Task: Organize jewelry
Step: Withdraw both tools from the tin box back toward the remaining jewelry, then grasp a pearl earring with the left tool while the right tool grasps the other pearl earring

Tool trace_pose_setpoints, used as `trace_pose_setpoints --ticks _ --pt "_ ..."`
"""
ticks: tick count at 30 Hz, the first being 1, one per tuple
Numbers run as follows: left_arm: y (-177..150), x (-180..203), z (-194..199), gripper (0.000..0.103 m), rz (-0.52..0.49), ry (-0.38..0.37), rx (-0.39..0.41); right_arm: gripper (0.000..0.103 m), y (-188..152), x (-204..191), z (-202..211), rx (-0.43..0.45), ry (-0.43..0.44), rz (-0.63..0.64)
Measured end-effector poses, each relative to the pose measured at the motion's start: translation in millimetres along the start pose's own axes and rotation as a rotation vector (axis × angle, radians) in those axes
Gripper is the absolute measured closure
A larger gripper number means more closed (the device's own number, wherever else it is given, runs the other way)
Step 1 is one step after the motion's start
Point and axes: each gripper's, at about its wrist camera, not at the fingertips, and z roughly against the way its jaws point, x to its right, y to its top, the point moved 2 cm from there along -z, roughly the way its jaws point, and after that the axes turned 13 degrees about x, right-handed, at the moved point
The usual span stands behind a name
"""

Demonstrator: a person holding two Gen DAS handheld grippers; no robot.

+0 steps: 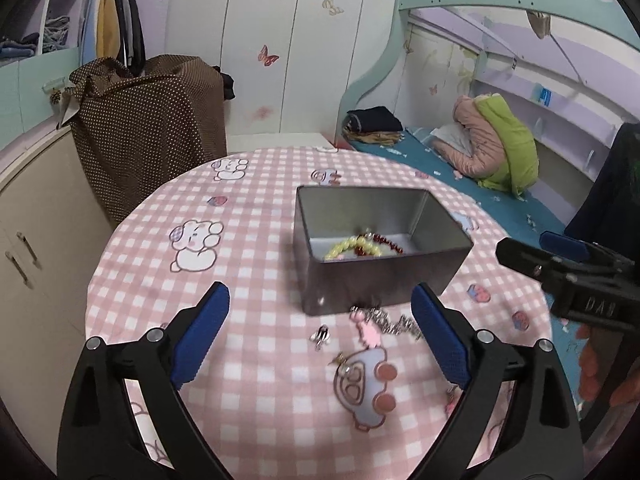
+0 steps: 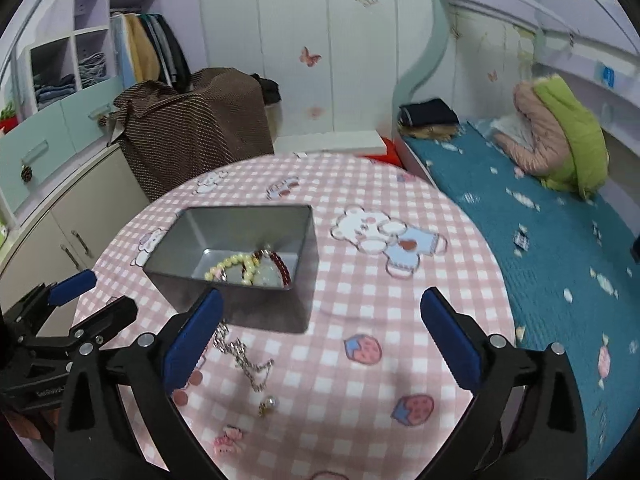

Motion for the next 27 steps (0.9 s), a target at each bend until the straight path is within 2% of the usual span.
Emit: trace_pose_setpoints --ticks 3,6,9,13,17,21,25,26,27 --pt "-8.9 -0.2 0.1 0.010 -0.022 0.005 -0.010 0.007 -7.9 8.1 2.7 0.000 -0.022 -0.047" --pt "-18.5 -0.8 0.3 0.010 -0.019 -0.020 -0.014 0.008 -14.4 11.2 5.7 0.019 -0.051 -0.034" --pt "-28.2 -0.5 -1.0 0.010 -0.013 -0.032 -0.019 0.008 -21.4 13.0 8.6 0.033 -0.043 -0.038" --pt "-39.1 -0.7 -3.5 0.010 -0.010 -0.021 -0.022 0.008 -33.7 10.5 11.9 0.046 -0.053 -0.015" --pt "-48.3 4.2 -6.3 0.010 -0.063 0.010 -0.023 0.008 -45.4 6.9 15.6 0.052 -0.041 0.003" --pt "-50.4 6.0 -9.0 0.010 -0.060 -0.010 -0.031 0.008 -52.2 3.7 20.2 0.070 -0.109 0.037" --pt "-48.4 8.2 -10.8 0.012 -0.051 -0.022 -0.030 0.008 -58.1 1.3 25.6 0.103 -0.114 0.049" --pt "-48.9 9.6 -10.9 0.013 -0.054 -0.028 -0.030 0.008 -60.2 0.9 25.7 0.103 -0.107 0.047" --pt "-49.1 11.5 -11.6 0.023 -0.058 -0.034 -0.033 0.008 -61.8 1.0 25.2 0.100 -0.100 0.044"
